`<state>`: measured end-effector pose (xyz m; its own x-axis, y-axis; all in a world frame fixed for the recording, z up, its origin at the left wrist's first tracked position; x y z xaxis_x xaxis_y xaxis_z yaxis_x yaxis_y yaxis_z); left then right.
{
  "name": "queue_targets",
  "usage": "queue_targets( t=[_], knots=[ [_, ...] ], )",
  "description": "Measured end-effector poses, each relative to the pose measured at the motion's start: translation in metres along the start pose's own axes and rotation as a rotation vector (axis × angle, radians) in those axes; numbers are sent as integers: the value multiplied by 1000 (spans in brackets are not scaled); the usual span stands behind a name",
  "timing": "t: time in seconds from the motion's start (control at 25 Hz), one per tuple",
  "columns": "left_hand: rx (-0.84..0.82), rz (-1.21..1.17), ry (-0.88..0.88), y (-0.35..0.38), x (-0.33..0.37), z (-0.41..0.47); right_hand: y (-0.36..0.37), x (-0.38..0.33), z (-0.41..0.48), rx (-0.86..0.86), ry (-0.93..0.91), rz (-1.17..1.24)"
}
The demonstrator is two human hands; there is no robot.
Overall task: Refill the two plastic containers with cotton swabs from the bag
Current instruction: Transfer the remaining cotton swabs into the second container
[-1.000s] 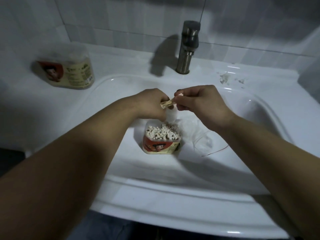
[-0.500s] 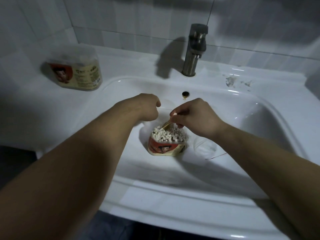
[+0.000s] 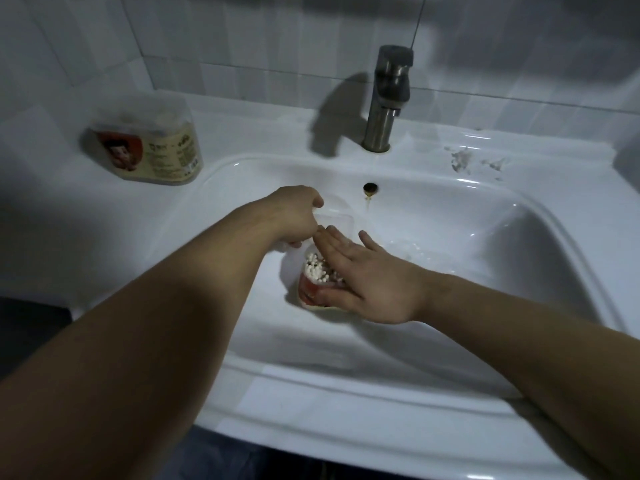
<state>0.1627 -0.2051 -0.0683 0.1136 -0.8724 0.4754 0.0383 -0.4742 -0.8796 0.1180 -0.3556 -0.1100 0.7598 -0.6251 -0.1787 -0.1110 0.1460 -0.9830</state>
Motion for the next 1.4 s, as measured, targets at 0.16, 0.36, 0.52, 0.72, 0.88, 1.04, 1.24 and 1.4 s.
queue_targets(
  t=[0.16,0.36,0.52,0.72,0.88,1.04,1.24,1.4],
  knots=[
    [-2,-32,-29,1,-5,4,-2,-4,4,-4,53,39],
    [7,-173,-109,2,-10,0,-26,14,-3,461,-40,-53],
    [11,-147,-93,-1,-8,-2,-24,13,-5,396,-132,5],
    [16,-122,-69,-2,-7,-2,-14,9,-1,303,-216,-24],
    [22,-80,-46,-1,-6,0,-16,12,-5,362,-210,-13],
    [19,-65,-38,1,-7,2,0,5,-9,-68,-124,-114],
    [3,-180,-105,6,-12,4,-5,12,-11,-32,-12,-72],
    [1,-82,-44,6,-11,6,-3,6,-11,-75,-111,-64]
  ],
)
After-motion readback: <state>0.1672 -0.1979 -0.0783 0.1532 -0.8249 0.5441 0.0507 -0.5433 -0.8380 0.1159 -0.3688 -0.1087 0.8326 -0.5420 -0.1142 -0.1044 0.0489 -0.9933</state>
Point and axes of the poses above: each hand's wrist, its own z-axis towards the middle knuckle, its own y-axis out of the palm, x = y × z, the point moved 4 cm from there along z, towards the middle knuckle, and after that the axes turned 13 degrees about x, right-handed, at the moved point
